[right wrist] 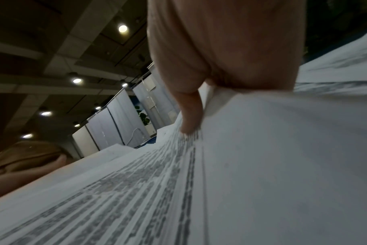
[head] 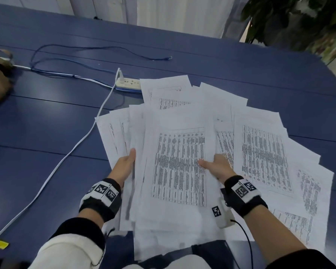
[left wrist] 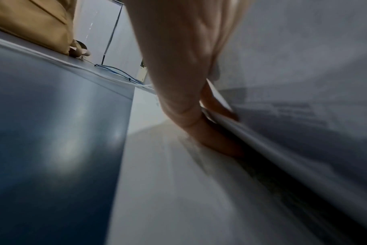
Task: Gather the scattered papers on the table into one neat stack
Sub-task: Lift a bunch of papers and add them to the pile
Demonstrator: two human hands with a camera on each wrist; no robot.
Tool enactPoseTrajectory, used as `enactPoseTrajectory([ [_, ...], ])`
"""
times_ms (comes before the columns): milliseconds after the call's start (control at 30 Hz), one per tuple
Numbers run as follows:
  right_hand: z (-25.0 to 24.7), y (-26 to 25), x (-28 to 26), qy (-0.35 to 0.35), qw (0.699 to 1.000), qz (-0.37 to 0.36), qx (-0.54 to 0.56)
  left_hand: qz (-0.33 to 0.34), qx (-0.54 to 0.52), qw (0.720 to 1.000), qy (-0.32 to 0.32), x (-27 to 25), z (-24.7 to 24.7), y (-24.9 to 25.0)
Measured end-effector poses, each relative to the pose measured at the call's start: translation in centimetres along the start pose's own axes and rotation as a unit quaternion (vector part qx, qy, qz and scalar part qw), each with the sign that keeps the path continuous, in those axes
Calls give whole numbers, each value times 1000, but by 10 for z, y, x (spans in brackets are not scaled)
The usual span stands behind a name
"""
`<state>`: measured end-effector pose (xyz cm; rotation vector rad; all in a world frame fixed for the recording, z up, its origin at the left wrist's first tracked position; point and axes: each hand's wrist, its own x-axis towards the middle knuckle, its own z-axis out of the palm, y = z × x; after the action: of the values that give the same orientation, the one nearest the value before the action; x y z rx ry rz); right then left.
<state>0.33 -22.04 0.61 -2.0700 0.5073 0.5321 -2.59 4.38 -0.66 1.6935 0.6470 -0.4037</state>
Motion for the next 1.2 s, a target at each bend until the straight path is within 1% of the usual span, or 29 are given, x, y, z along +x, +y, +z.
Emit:
enactPoseTrajectory([
  [67, 5, -3, -4, -18, 998, -16, -56, -29, -35, 999, -17, 0, -1, 2],
  [100, 9, -3, -5, -20, 995, -26, -93, -31, -42, 998, -23, 0, 0, 3],
  [133, 13, -4, -6, -14, 989, -41, -139, -22, -26, 999, -22, 1, 2, 3],
  [200, 20, -5, -6, 16, 977, -61, -206, 2, 24, 1000, 10, -1, 5, 2],
  [233, 22, -5, -7, 22, 976, -59, -209, 11, 35, 999, 32, -1, 5, 0],
  [300, 24, -5, -7, 12, 982, -68, -177, 16, 10, 999, 43, -2, 3, -7],
  [400, 21, -1, -4, -27, 992, -81, -90, 1, -62, 998, 17, -4, 1, -13],
  [500, 16, 3, -3, -23, 997, -69, 2, 8, -69, 998, -10, -9, 3, -12],
  [567, 12, 4, -2, -28, 997, -55, 34, 14, -88, 995, -32, -12, -1, -12],
  [633, 7, 4, -2, -42, 997, -52, 41, -1, -133, 989, -62, -14, -9, -13],
  [700, 5, 2, -5, -43, 998, -52, 22, -15, -151, 986, -66, -14, -14, -14],
  [733, 6, 0, -7, -45, 998, -51, 4, -21, -139, 989, -53, -12, -15, -13],
  [800, 16, -2, -10, -47, 998, -45, -27, -29, -80, 996, -39, -11, -10, -9],
  [867, 32, -3, -14, -50, 997, -52, -11, -25, -32, 999, -31, -9, -3, -4],
  [967, 44, -2, -13, -50, 997, -53, 8, -21, 13, 1000, 11, -4, 3, -2],
  [1033, 42, -3, -13, -52, 996, -61, 26, -11, 25, 999, 25, -1, 0, -6],
  [1100, 35, -3, -12, -55, 994, -90, 42, 5, 12, 999, 30, -1, -4, -9],
  [1133, 32, -3, -12, -45, 993, -102, 46, 15, -2, 1000, 24, 0, -8, -12],
  [1167, 28, -3, -12, -18, 993, -115, 37, 21, -18, 1000, 13, 0, -12, -14],
  [1200, 25, 0, -9, 25, 991, -128, 4, 26, -35, 999, 3, -1, -16, -15],
])
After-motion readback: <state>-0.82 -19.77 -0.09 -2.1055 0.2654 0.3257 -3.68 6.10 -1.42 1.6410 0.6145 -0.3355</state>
